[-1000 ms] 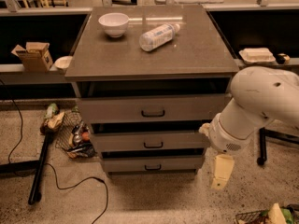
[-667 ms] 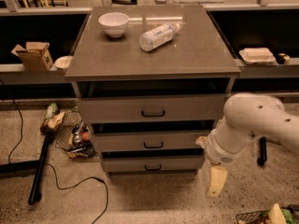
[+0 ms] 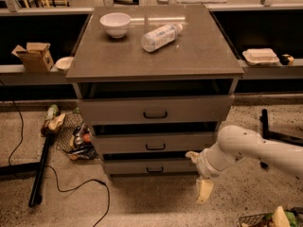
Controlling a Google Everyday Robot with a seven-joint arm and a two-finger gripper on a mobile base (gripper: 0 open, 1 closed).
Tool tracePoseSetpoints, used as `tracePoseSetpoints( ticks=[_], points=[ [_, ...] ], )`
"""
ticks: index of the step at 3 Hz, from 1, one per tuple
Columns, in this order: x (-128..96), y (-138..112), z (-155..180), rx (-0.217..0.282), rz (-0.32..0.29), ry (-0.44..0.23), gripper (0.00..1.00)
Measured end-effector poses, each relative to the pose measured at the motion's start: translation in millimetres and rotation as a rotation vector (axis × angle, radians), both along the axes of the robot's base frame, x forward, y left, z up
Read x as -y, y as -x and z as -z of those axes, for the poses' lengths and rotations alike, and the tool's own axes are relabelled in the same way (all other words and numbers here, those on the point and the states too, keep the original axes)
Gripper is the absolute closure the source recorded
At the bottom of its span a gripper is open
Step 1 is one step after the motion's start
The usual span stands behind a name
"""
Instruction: Open bottom drawer
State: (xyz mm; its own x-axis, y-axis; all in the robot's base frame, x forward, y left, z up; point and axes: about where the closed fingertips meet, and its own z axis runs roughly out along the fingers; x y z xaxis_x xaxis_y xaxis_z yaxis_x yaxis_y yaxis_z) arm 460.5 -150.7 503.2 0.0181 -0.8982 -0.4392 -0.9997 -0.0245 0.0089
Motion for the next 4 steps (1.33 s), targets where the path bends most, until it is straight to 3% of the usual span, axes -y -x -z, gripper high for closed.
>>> tracePoseSetpoints(
  ticks=[1, 2, 4],
  points=[
    [-18.8, -14.7, 66.1, -0.002, -0.011, -0.100, 0.00],
    [-18.2, -14.8, 70.9, -0.001, -0.004, -0.094, 0.00],
    [10.7, -67.5, 166.5, 0.082, -0.044, -0.012, 0.00]
  ],
)
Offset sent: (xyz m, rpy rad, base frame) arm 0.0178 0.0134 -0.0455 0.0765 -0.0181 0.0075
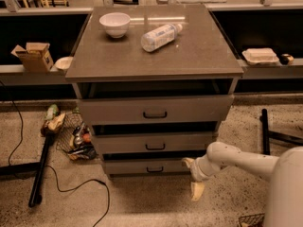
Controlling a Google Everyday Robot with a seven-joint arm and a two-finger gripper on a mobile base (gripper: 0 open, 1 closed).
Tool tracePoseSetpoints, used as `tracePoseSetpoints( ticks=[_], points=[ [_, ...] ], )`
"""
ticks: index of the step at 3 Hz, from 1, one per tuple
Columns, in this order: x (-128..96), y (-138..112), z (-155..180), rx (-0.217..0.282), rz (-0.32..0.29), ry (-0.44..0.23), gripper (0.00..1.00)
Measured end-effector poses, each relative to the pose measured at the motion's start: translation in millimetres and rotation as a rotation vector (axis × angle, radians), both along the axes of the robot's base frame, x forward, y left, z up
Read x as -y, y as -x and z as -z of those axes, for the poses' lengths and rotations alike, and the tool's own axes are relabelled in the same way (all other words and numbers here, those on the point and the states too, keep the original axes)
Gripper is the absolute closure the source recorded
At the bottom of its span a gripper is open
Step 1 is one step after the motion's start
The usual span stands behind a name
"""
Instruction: Open bottom drawer
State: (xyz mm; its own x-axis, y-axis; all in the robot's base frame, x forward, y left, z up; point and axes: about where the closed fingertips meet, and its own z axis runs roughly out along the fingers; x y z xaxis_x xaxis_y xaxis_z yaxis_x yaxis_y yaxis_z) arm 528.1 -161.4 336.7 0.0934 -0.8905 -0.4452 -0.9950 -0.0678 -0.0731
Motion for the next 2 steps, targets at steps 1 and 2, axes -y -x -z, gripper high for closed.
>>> tracePoseSetpoints(
  ticks=[1, 2],
  points=[
    [11.7, -24.7, 49.2, 0.020, 0.005, 0.032, 0.00],
    [22.9, -58.9, 92.1, 0.048, 0.028, 0.034, 0.00]
  ],
)
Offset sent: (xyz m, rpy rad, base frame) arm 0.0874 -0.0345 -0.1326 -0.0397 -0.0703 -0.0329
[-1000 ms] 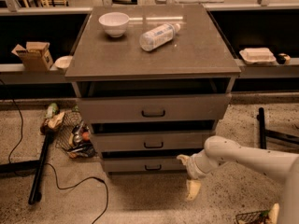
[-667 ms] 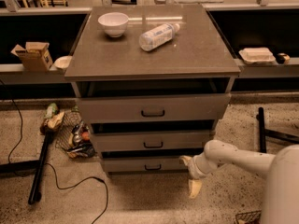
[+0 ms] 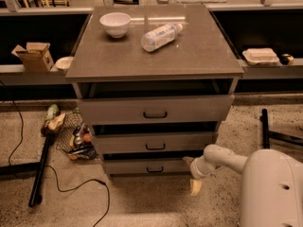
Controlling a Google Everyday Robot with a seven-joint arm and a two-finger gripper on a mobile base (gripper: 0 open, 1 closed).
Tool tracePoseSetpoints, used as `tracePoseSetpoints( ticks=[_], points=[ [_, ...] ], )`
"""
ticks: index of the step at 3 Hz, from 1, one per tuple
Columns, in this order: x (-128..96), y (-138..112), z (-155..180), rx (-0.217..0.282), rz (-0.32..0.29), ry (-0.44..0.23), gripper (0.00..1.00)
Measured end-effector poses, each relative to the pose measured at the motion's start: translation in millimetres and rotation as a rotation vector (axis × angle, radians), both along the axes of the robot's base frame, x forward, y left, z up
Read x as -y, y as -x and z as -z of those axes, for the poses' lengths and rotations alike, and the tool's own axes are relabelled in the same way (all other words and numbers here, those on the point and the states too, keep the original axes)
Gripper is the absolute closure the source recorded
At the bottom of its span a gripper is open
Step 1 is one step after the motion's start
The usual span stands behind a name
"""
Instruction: Open bottom drawer
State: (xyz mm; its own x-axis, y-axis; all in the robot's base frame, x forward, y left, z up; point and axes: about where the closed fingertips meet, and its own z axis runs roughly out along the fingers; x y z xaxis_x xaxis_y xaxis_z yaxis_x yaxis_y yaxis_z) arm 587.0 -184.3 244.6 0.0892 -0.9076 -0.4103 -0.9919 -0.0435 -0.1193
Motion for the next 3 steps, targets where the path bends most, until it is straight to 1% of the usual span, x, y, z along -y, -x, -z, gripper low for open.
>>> tracePoseSetpoints(
  ticks=[1, 2, 3],
  points=[
    [0.0, 0.0, 0.0, 0.000, 0.000, 0.000, 0.00],
    [-1.2, -1.2, 4.9, 0.009, -0.002, 0.015, 0.00],
    [-2.0, -12.7, 22.6, 0.052, -0.031, 0.042, 0.00]
  ],
)
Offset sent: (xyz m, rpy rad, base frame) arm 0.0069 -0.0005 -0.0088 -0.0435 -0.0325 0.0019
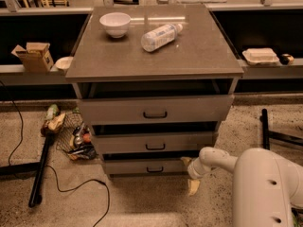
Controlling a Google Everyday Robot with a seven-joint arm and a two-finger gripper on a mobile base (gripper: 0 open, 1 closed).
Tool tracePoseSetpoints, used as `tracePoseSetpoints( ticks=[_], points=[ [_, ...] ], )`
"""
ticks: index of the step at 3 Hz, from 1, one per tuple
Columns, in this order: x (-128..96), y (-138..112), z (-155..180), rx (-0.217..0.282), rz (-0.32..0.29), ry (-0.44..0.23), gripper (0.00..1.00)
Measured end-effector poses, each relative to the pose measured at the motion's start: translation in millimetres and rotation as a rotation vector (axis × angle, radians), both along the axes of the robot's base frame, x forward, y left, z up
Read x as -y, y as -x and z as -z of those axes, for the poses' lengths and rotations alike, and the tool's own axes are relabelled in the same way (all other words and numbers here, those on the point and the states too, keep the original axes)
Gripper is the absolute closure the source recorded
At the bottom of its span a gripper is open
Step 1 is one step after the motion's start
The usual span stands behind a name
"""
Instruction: Open bottom drawer
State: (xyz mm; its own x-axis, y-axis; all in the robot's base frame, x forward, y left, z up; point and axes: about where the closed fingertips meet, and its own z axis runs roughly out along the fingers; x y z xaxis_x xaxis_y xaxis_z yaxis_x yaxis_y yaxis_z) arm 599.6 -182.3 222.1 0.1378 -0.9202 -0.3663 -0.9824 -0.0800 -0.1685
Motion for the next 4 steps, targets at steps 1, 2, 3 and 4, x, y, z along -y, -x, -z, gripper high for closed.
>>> tracePoseSetpoints(
  ticks=[1, 2, 3, 4],
  points=[
    [-4.6, -15.2, 18.7, 0.043, -0.032, -0.006, 0.00],
    [-6.5, -40.0, 41.3, 0.077, -0.038, -0.007, 0.00],
    [-5.8, -55.0, 48.2, 0.096, -0.023, -0.006, 0.00],
    [-4.4, -63.8, 60.1, 0.064, 0.021, 0.020, 0.00]
  ],
)
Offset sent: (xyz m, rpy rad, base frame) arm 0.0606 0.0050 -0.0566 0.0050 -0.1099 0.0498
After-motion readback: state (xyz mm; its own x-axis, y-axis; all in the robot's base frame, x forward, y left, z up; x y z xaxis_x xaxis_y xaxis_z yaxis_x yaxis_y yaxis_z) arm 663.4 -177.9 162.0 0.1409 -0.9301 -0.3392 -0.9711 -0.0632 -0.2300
